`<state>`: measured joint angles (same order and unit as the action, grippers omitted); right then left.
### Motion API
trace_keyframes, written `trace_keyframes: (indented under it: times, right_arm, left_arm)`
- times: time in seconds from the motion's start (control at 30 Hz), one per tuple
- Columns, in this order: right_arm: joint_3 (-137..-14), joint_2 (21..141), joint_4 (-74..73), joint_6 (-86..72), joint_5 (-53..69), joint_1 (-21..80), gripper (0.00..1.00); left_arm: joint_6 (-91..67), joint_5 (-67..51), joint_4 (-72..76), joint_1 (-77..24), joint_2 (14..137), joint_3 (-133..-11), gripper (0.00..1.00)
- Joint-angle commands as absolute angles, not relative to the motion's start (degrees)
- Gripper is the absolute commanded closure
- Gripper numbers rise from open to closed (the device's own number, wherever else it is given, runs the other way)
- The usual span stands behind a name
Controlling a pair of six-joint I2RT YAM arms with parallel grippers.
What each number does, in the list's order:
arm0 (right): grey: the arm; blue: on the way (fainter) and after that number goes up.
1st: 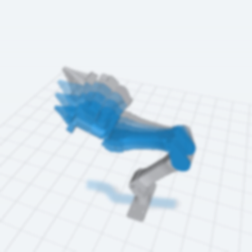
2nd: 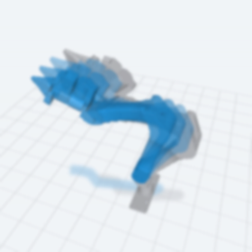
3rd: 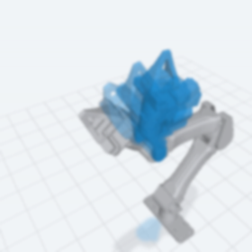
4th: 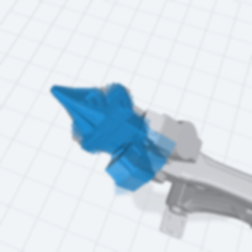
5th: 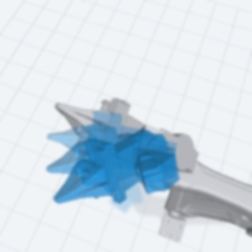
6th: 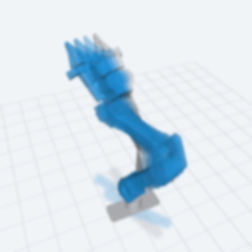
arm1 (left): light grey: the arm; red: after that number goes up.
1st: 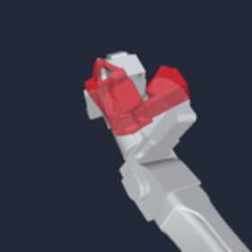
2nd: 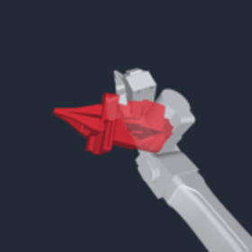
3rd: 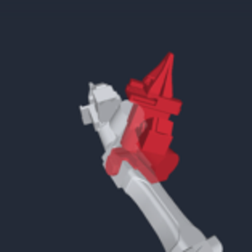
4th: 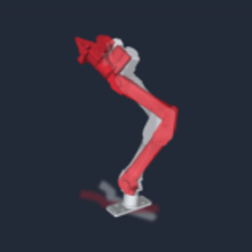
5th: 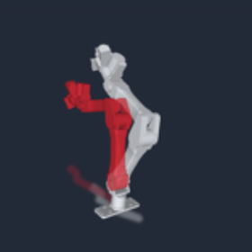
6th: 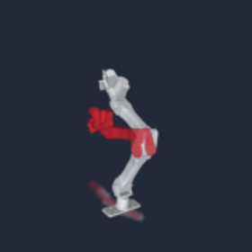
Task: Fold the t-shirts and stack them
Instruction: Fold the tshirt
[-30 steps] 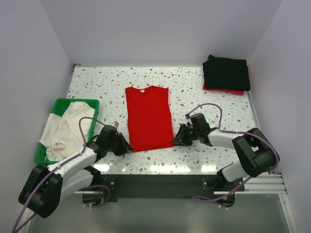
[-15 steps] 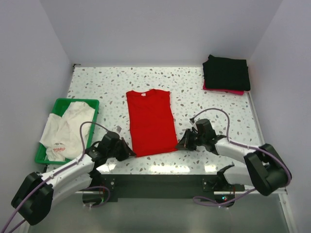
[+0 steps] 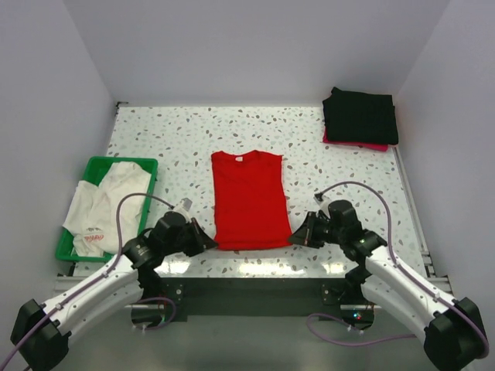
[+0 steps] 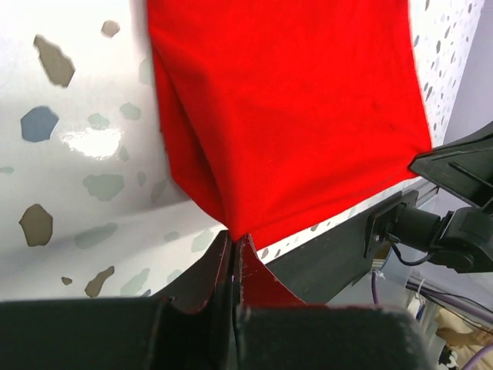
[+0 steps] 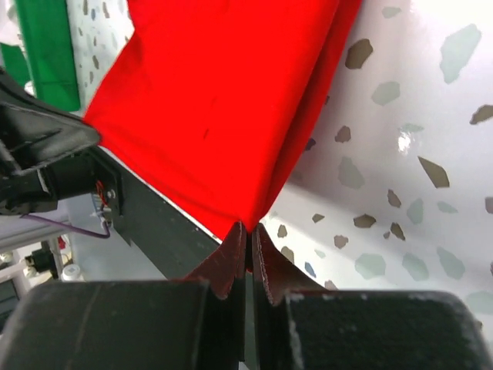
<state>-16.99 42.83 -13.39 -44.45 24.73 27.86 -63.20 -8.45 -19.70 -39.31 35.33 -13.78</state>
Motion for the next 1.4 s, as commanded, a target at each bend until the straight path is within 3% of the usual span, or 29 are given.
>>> trace_keyframes:
  times: [0.0,0.23,0.47,0.8,1.23,1.3,1.33,1.37]
  right_arm:
    - [-22.2,42.7,-20.1,-41.8,22.2,28.0,1.0]
    - [-34.2,45.6,-25.8,-38.0,18.1,27.9,1.0]
    - [-46.9,58.1,-24.6,-35.8,15.1,27.8,1.0]
    - [-70.8,86.5,-21.8,-32.6,14.7,24.4,1.0]
    - [-105.5,126.8,-22.7,-32.3,21.6,14.9,0.99]
    - [-109.6,130.6,-22.1,-32.3,23.1,13.6,0.79]
    - [-112.3,132.1,-23.5,-32.2,23.4,13.3,0.63]
    - [-113.2,132.1,-23.7,-32.0,23.8,12.8,0.58]
  left_arm:
    - [-60.7,-5.4,-21.5,-39.5,37.0,-21.0,1.0]
    - [-57.8,-1.5,-22.6,-39.4,43.5,-33.6,1.0]
    - [-52.0,-0.2,-20.8,-35.6,55.7,-44.5,1.0]
    - [-46.7,-7.5,-11.4,-22.2,79.2,-57.7,1.0]
    - [-43.9,-14.7,-4.7,-11.2,114.8,-86.2,1.0]
    - [-43.9,-17.3,-4.3,-10.4,119.4,-89.0,0.99]
    - [-44.0,-19.2,-3.3,-9.5,121.4,-89.8,0.94]
    - [-44.2,-19.7,-3.3,-9.2,121.4,-90.3,0.86]
